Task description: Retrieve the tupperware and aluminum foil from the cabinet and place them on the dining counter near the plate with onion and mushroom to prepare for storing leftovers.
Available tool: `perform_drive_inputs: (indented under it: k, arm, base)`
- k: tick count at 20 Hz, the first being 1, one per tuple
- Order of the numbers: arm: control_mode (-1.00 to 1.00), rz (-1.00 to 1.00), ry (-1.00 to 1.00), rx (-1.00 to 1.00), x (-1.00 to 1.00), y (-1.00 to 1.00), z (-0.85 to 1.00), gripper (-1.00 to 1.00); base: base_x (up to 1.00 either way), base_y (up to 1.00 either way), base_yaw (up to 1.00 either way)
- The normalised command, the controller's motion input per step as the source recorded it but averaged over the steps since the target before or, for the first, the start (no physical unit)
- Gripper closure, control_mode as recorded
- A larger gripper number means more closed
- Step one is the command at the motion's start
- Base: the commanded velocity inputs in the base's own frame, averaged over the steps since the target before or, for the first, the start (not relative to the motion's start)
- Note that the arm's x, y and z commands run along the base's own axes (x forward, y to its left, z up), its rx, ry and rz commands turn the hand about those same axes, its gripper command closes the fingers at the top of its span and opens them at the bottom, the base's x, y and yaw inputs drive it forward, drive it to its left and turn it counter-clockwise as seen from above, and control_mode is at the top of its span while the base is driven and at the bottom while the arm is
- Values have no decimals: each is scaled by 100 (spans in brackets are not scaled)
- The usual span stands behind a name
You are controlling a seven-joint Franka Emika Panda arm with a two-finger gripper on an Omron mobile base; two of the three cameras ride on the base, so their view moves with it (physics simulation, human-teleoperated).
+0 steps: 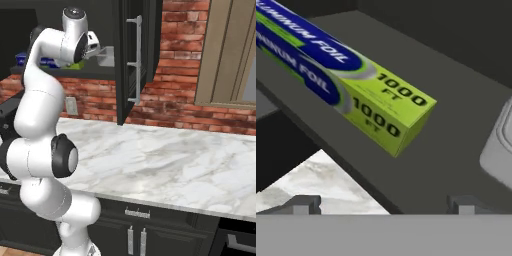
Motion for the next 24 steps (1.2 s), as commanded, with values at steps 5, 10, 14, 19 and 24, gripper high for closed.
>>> perform_drive_inputs:
  k: [5, 10, 14, 19, 24]
  arm:
    - [-100, 18, -9, 0, 17, 0, -13, -100]
    - [-100, 16, -5, 0, 38, 0, 0, -100]
    - [-100, 14, -2, 0, 45, 0, 0, -100]
    - [-100, 13, 0, 0, 41, 0, 0, -100]
    - [-100, 11, 0, 0, 38, 0, 0, -100]
  base:
    - [0, 0, 0]
    - [0, 0, 0]
    - [0, 0, 0]
    - [0, 0, 0]
    - [0, 0, 0]
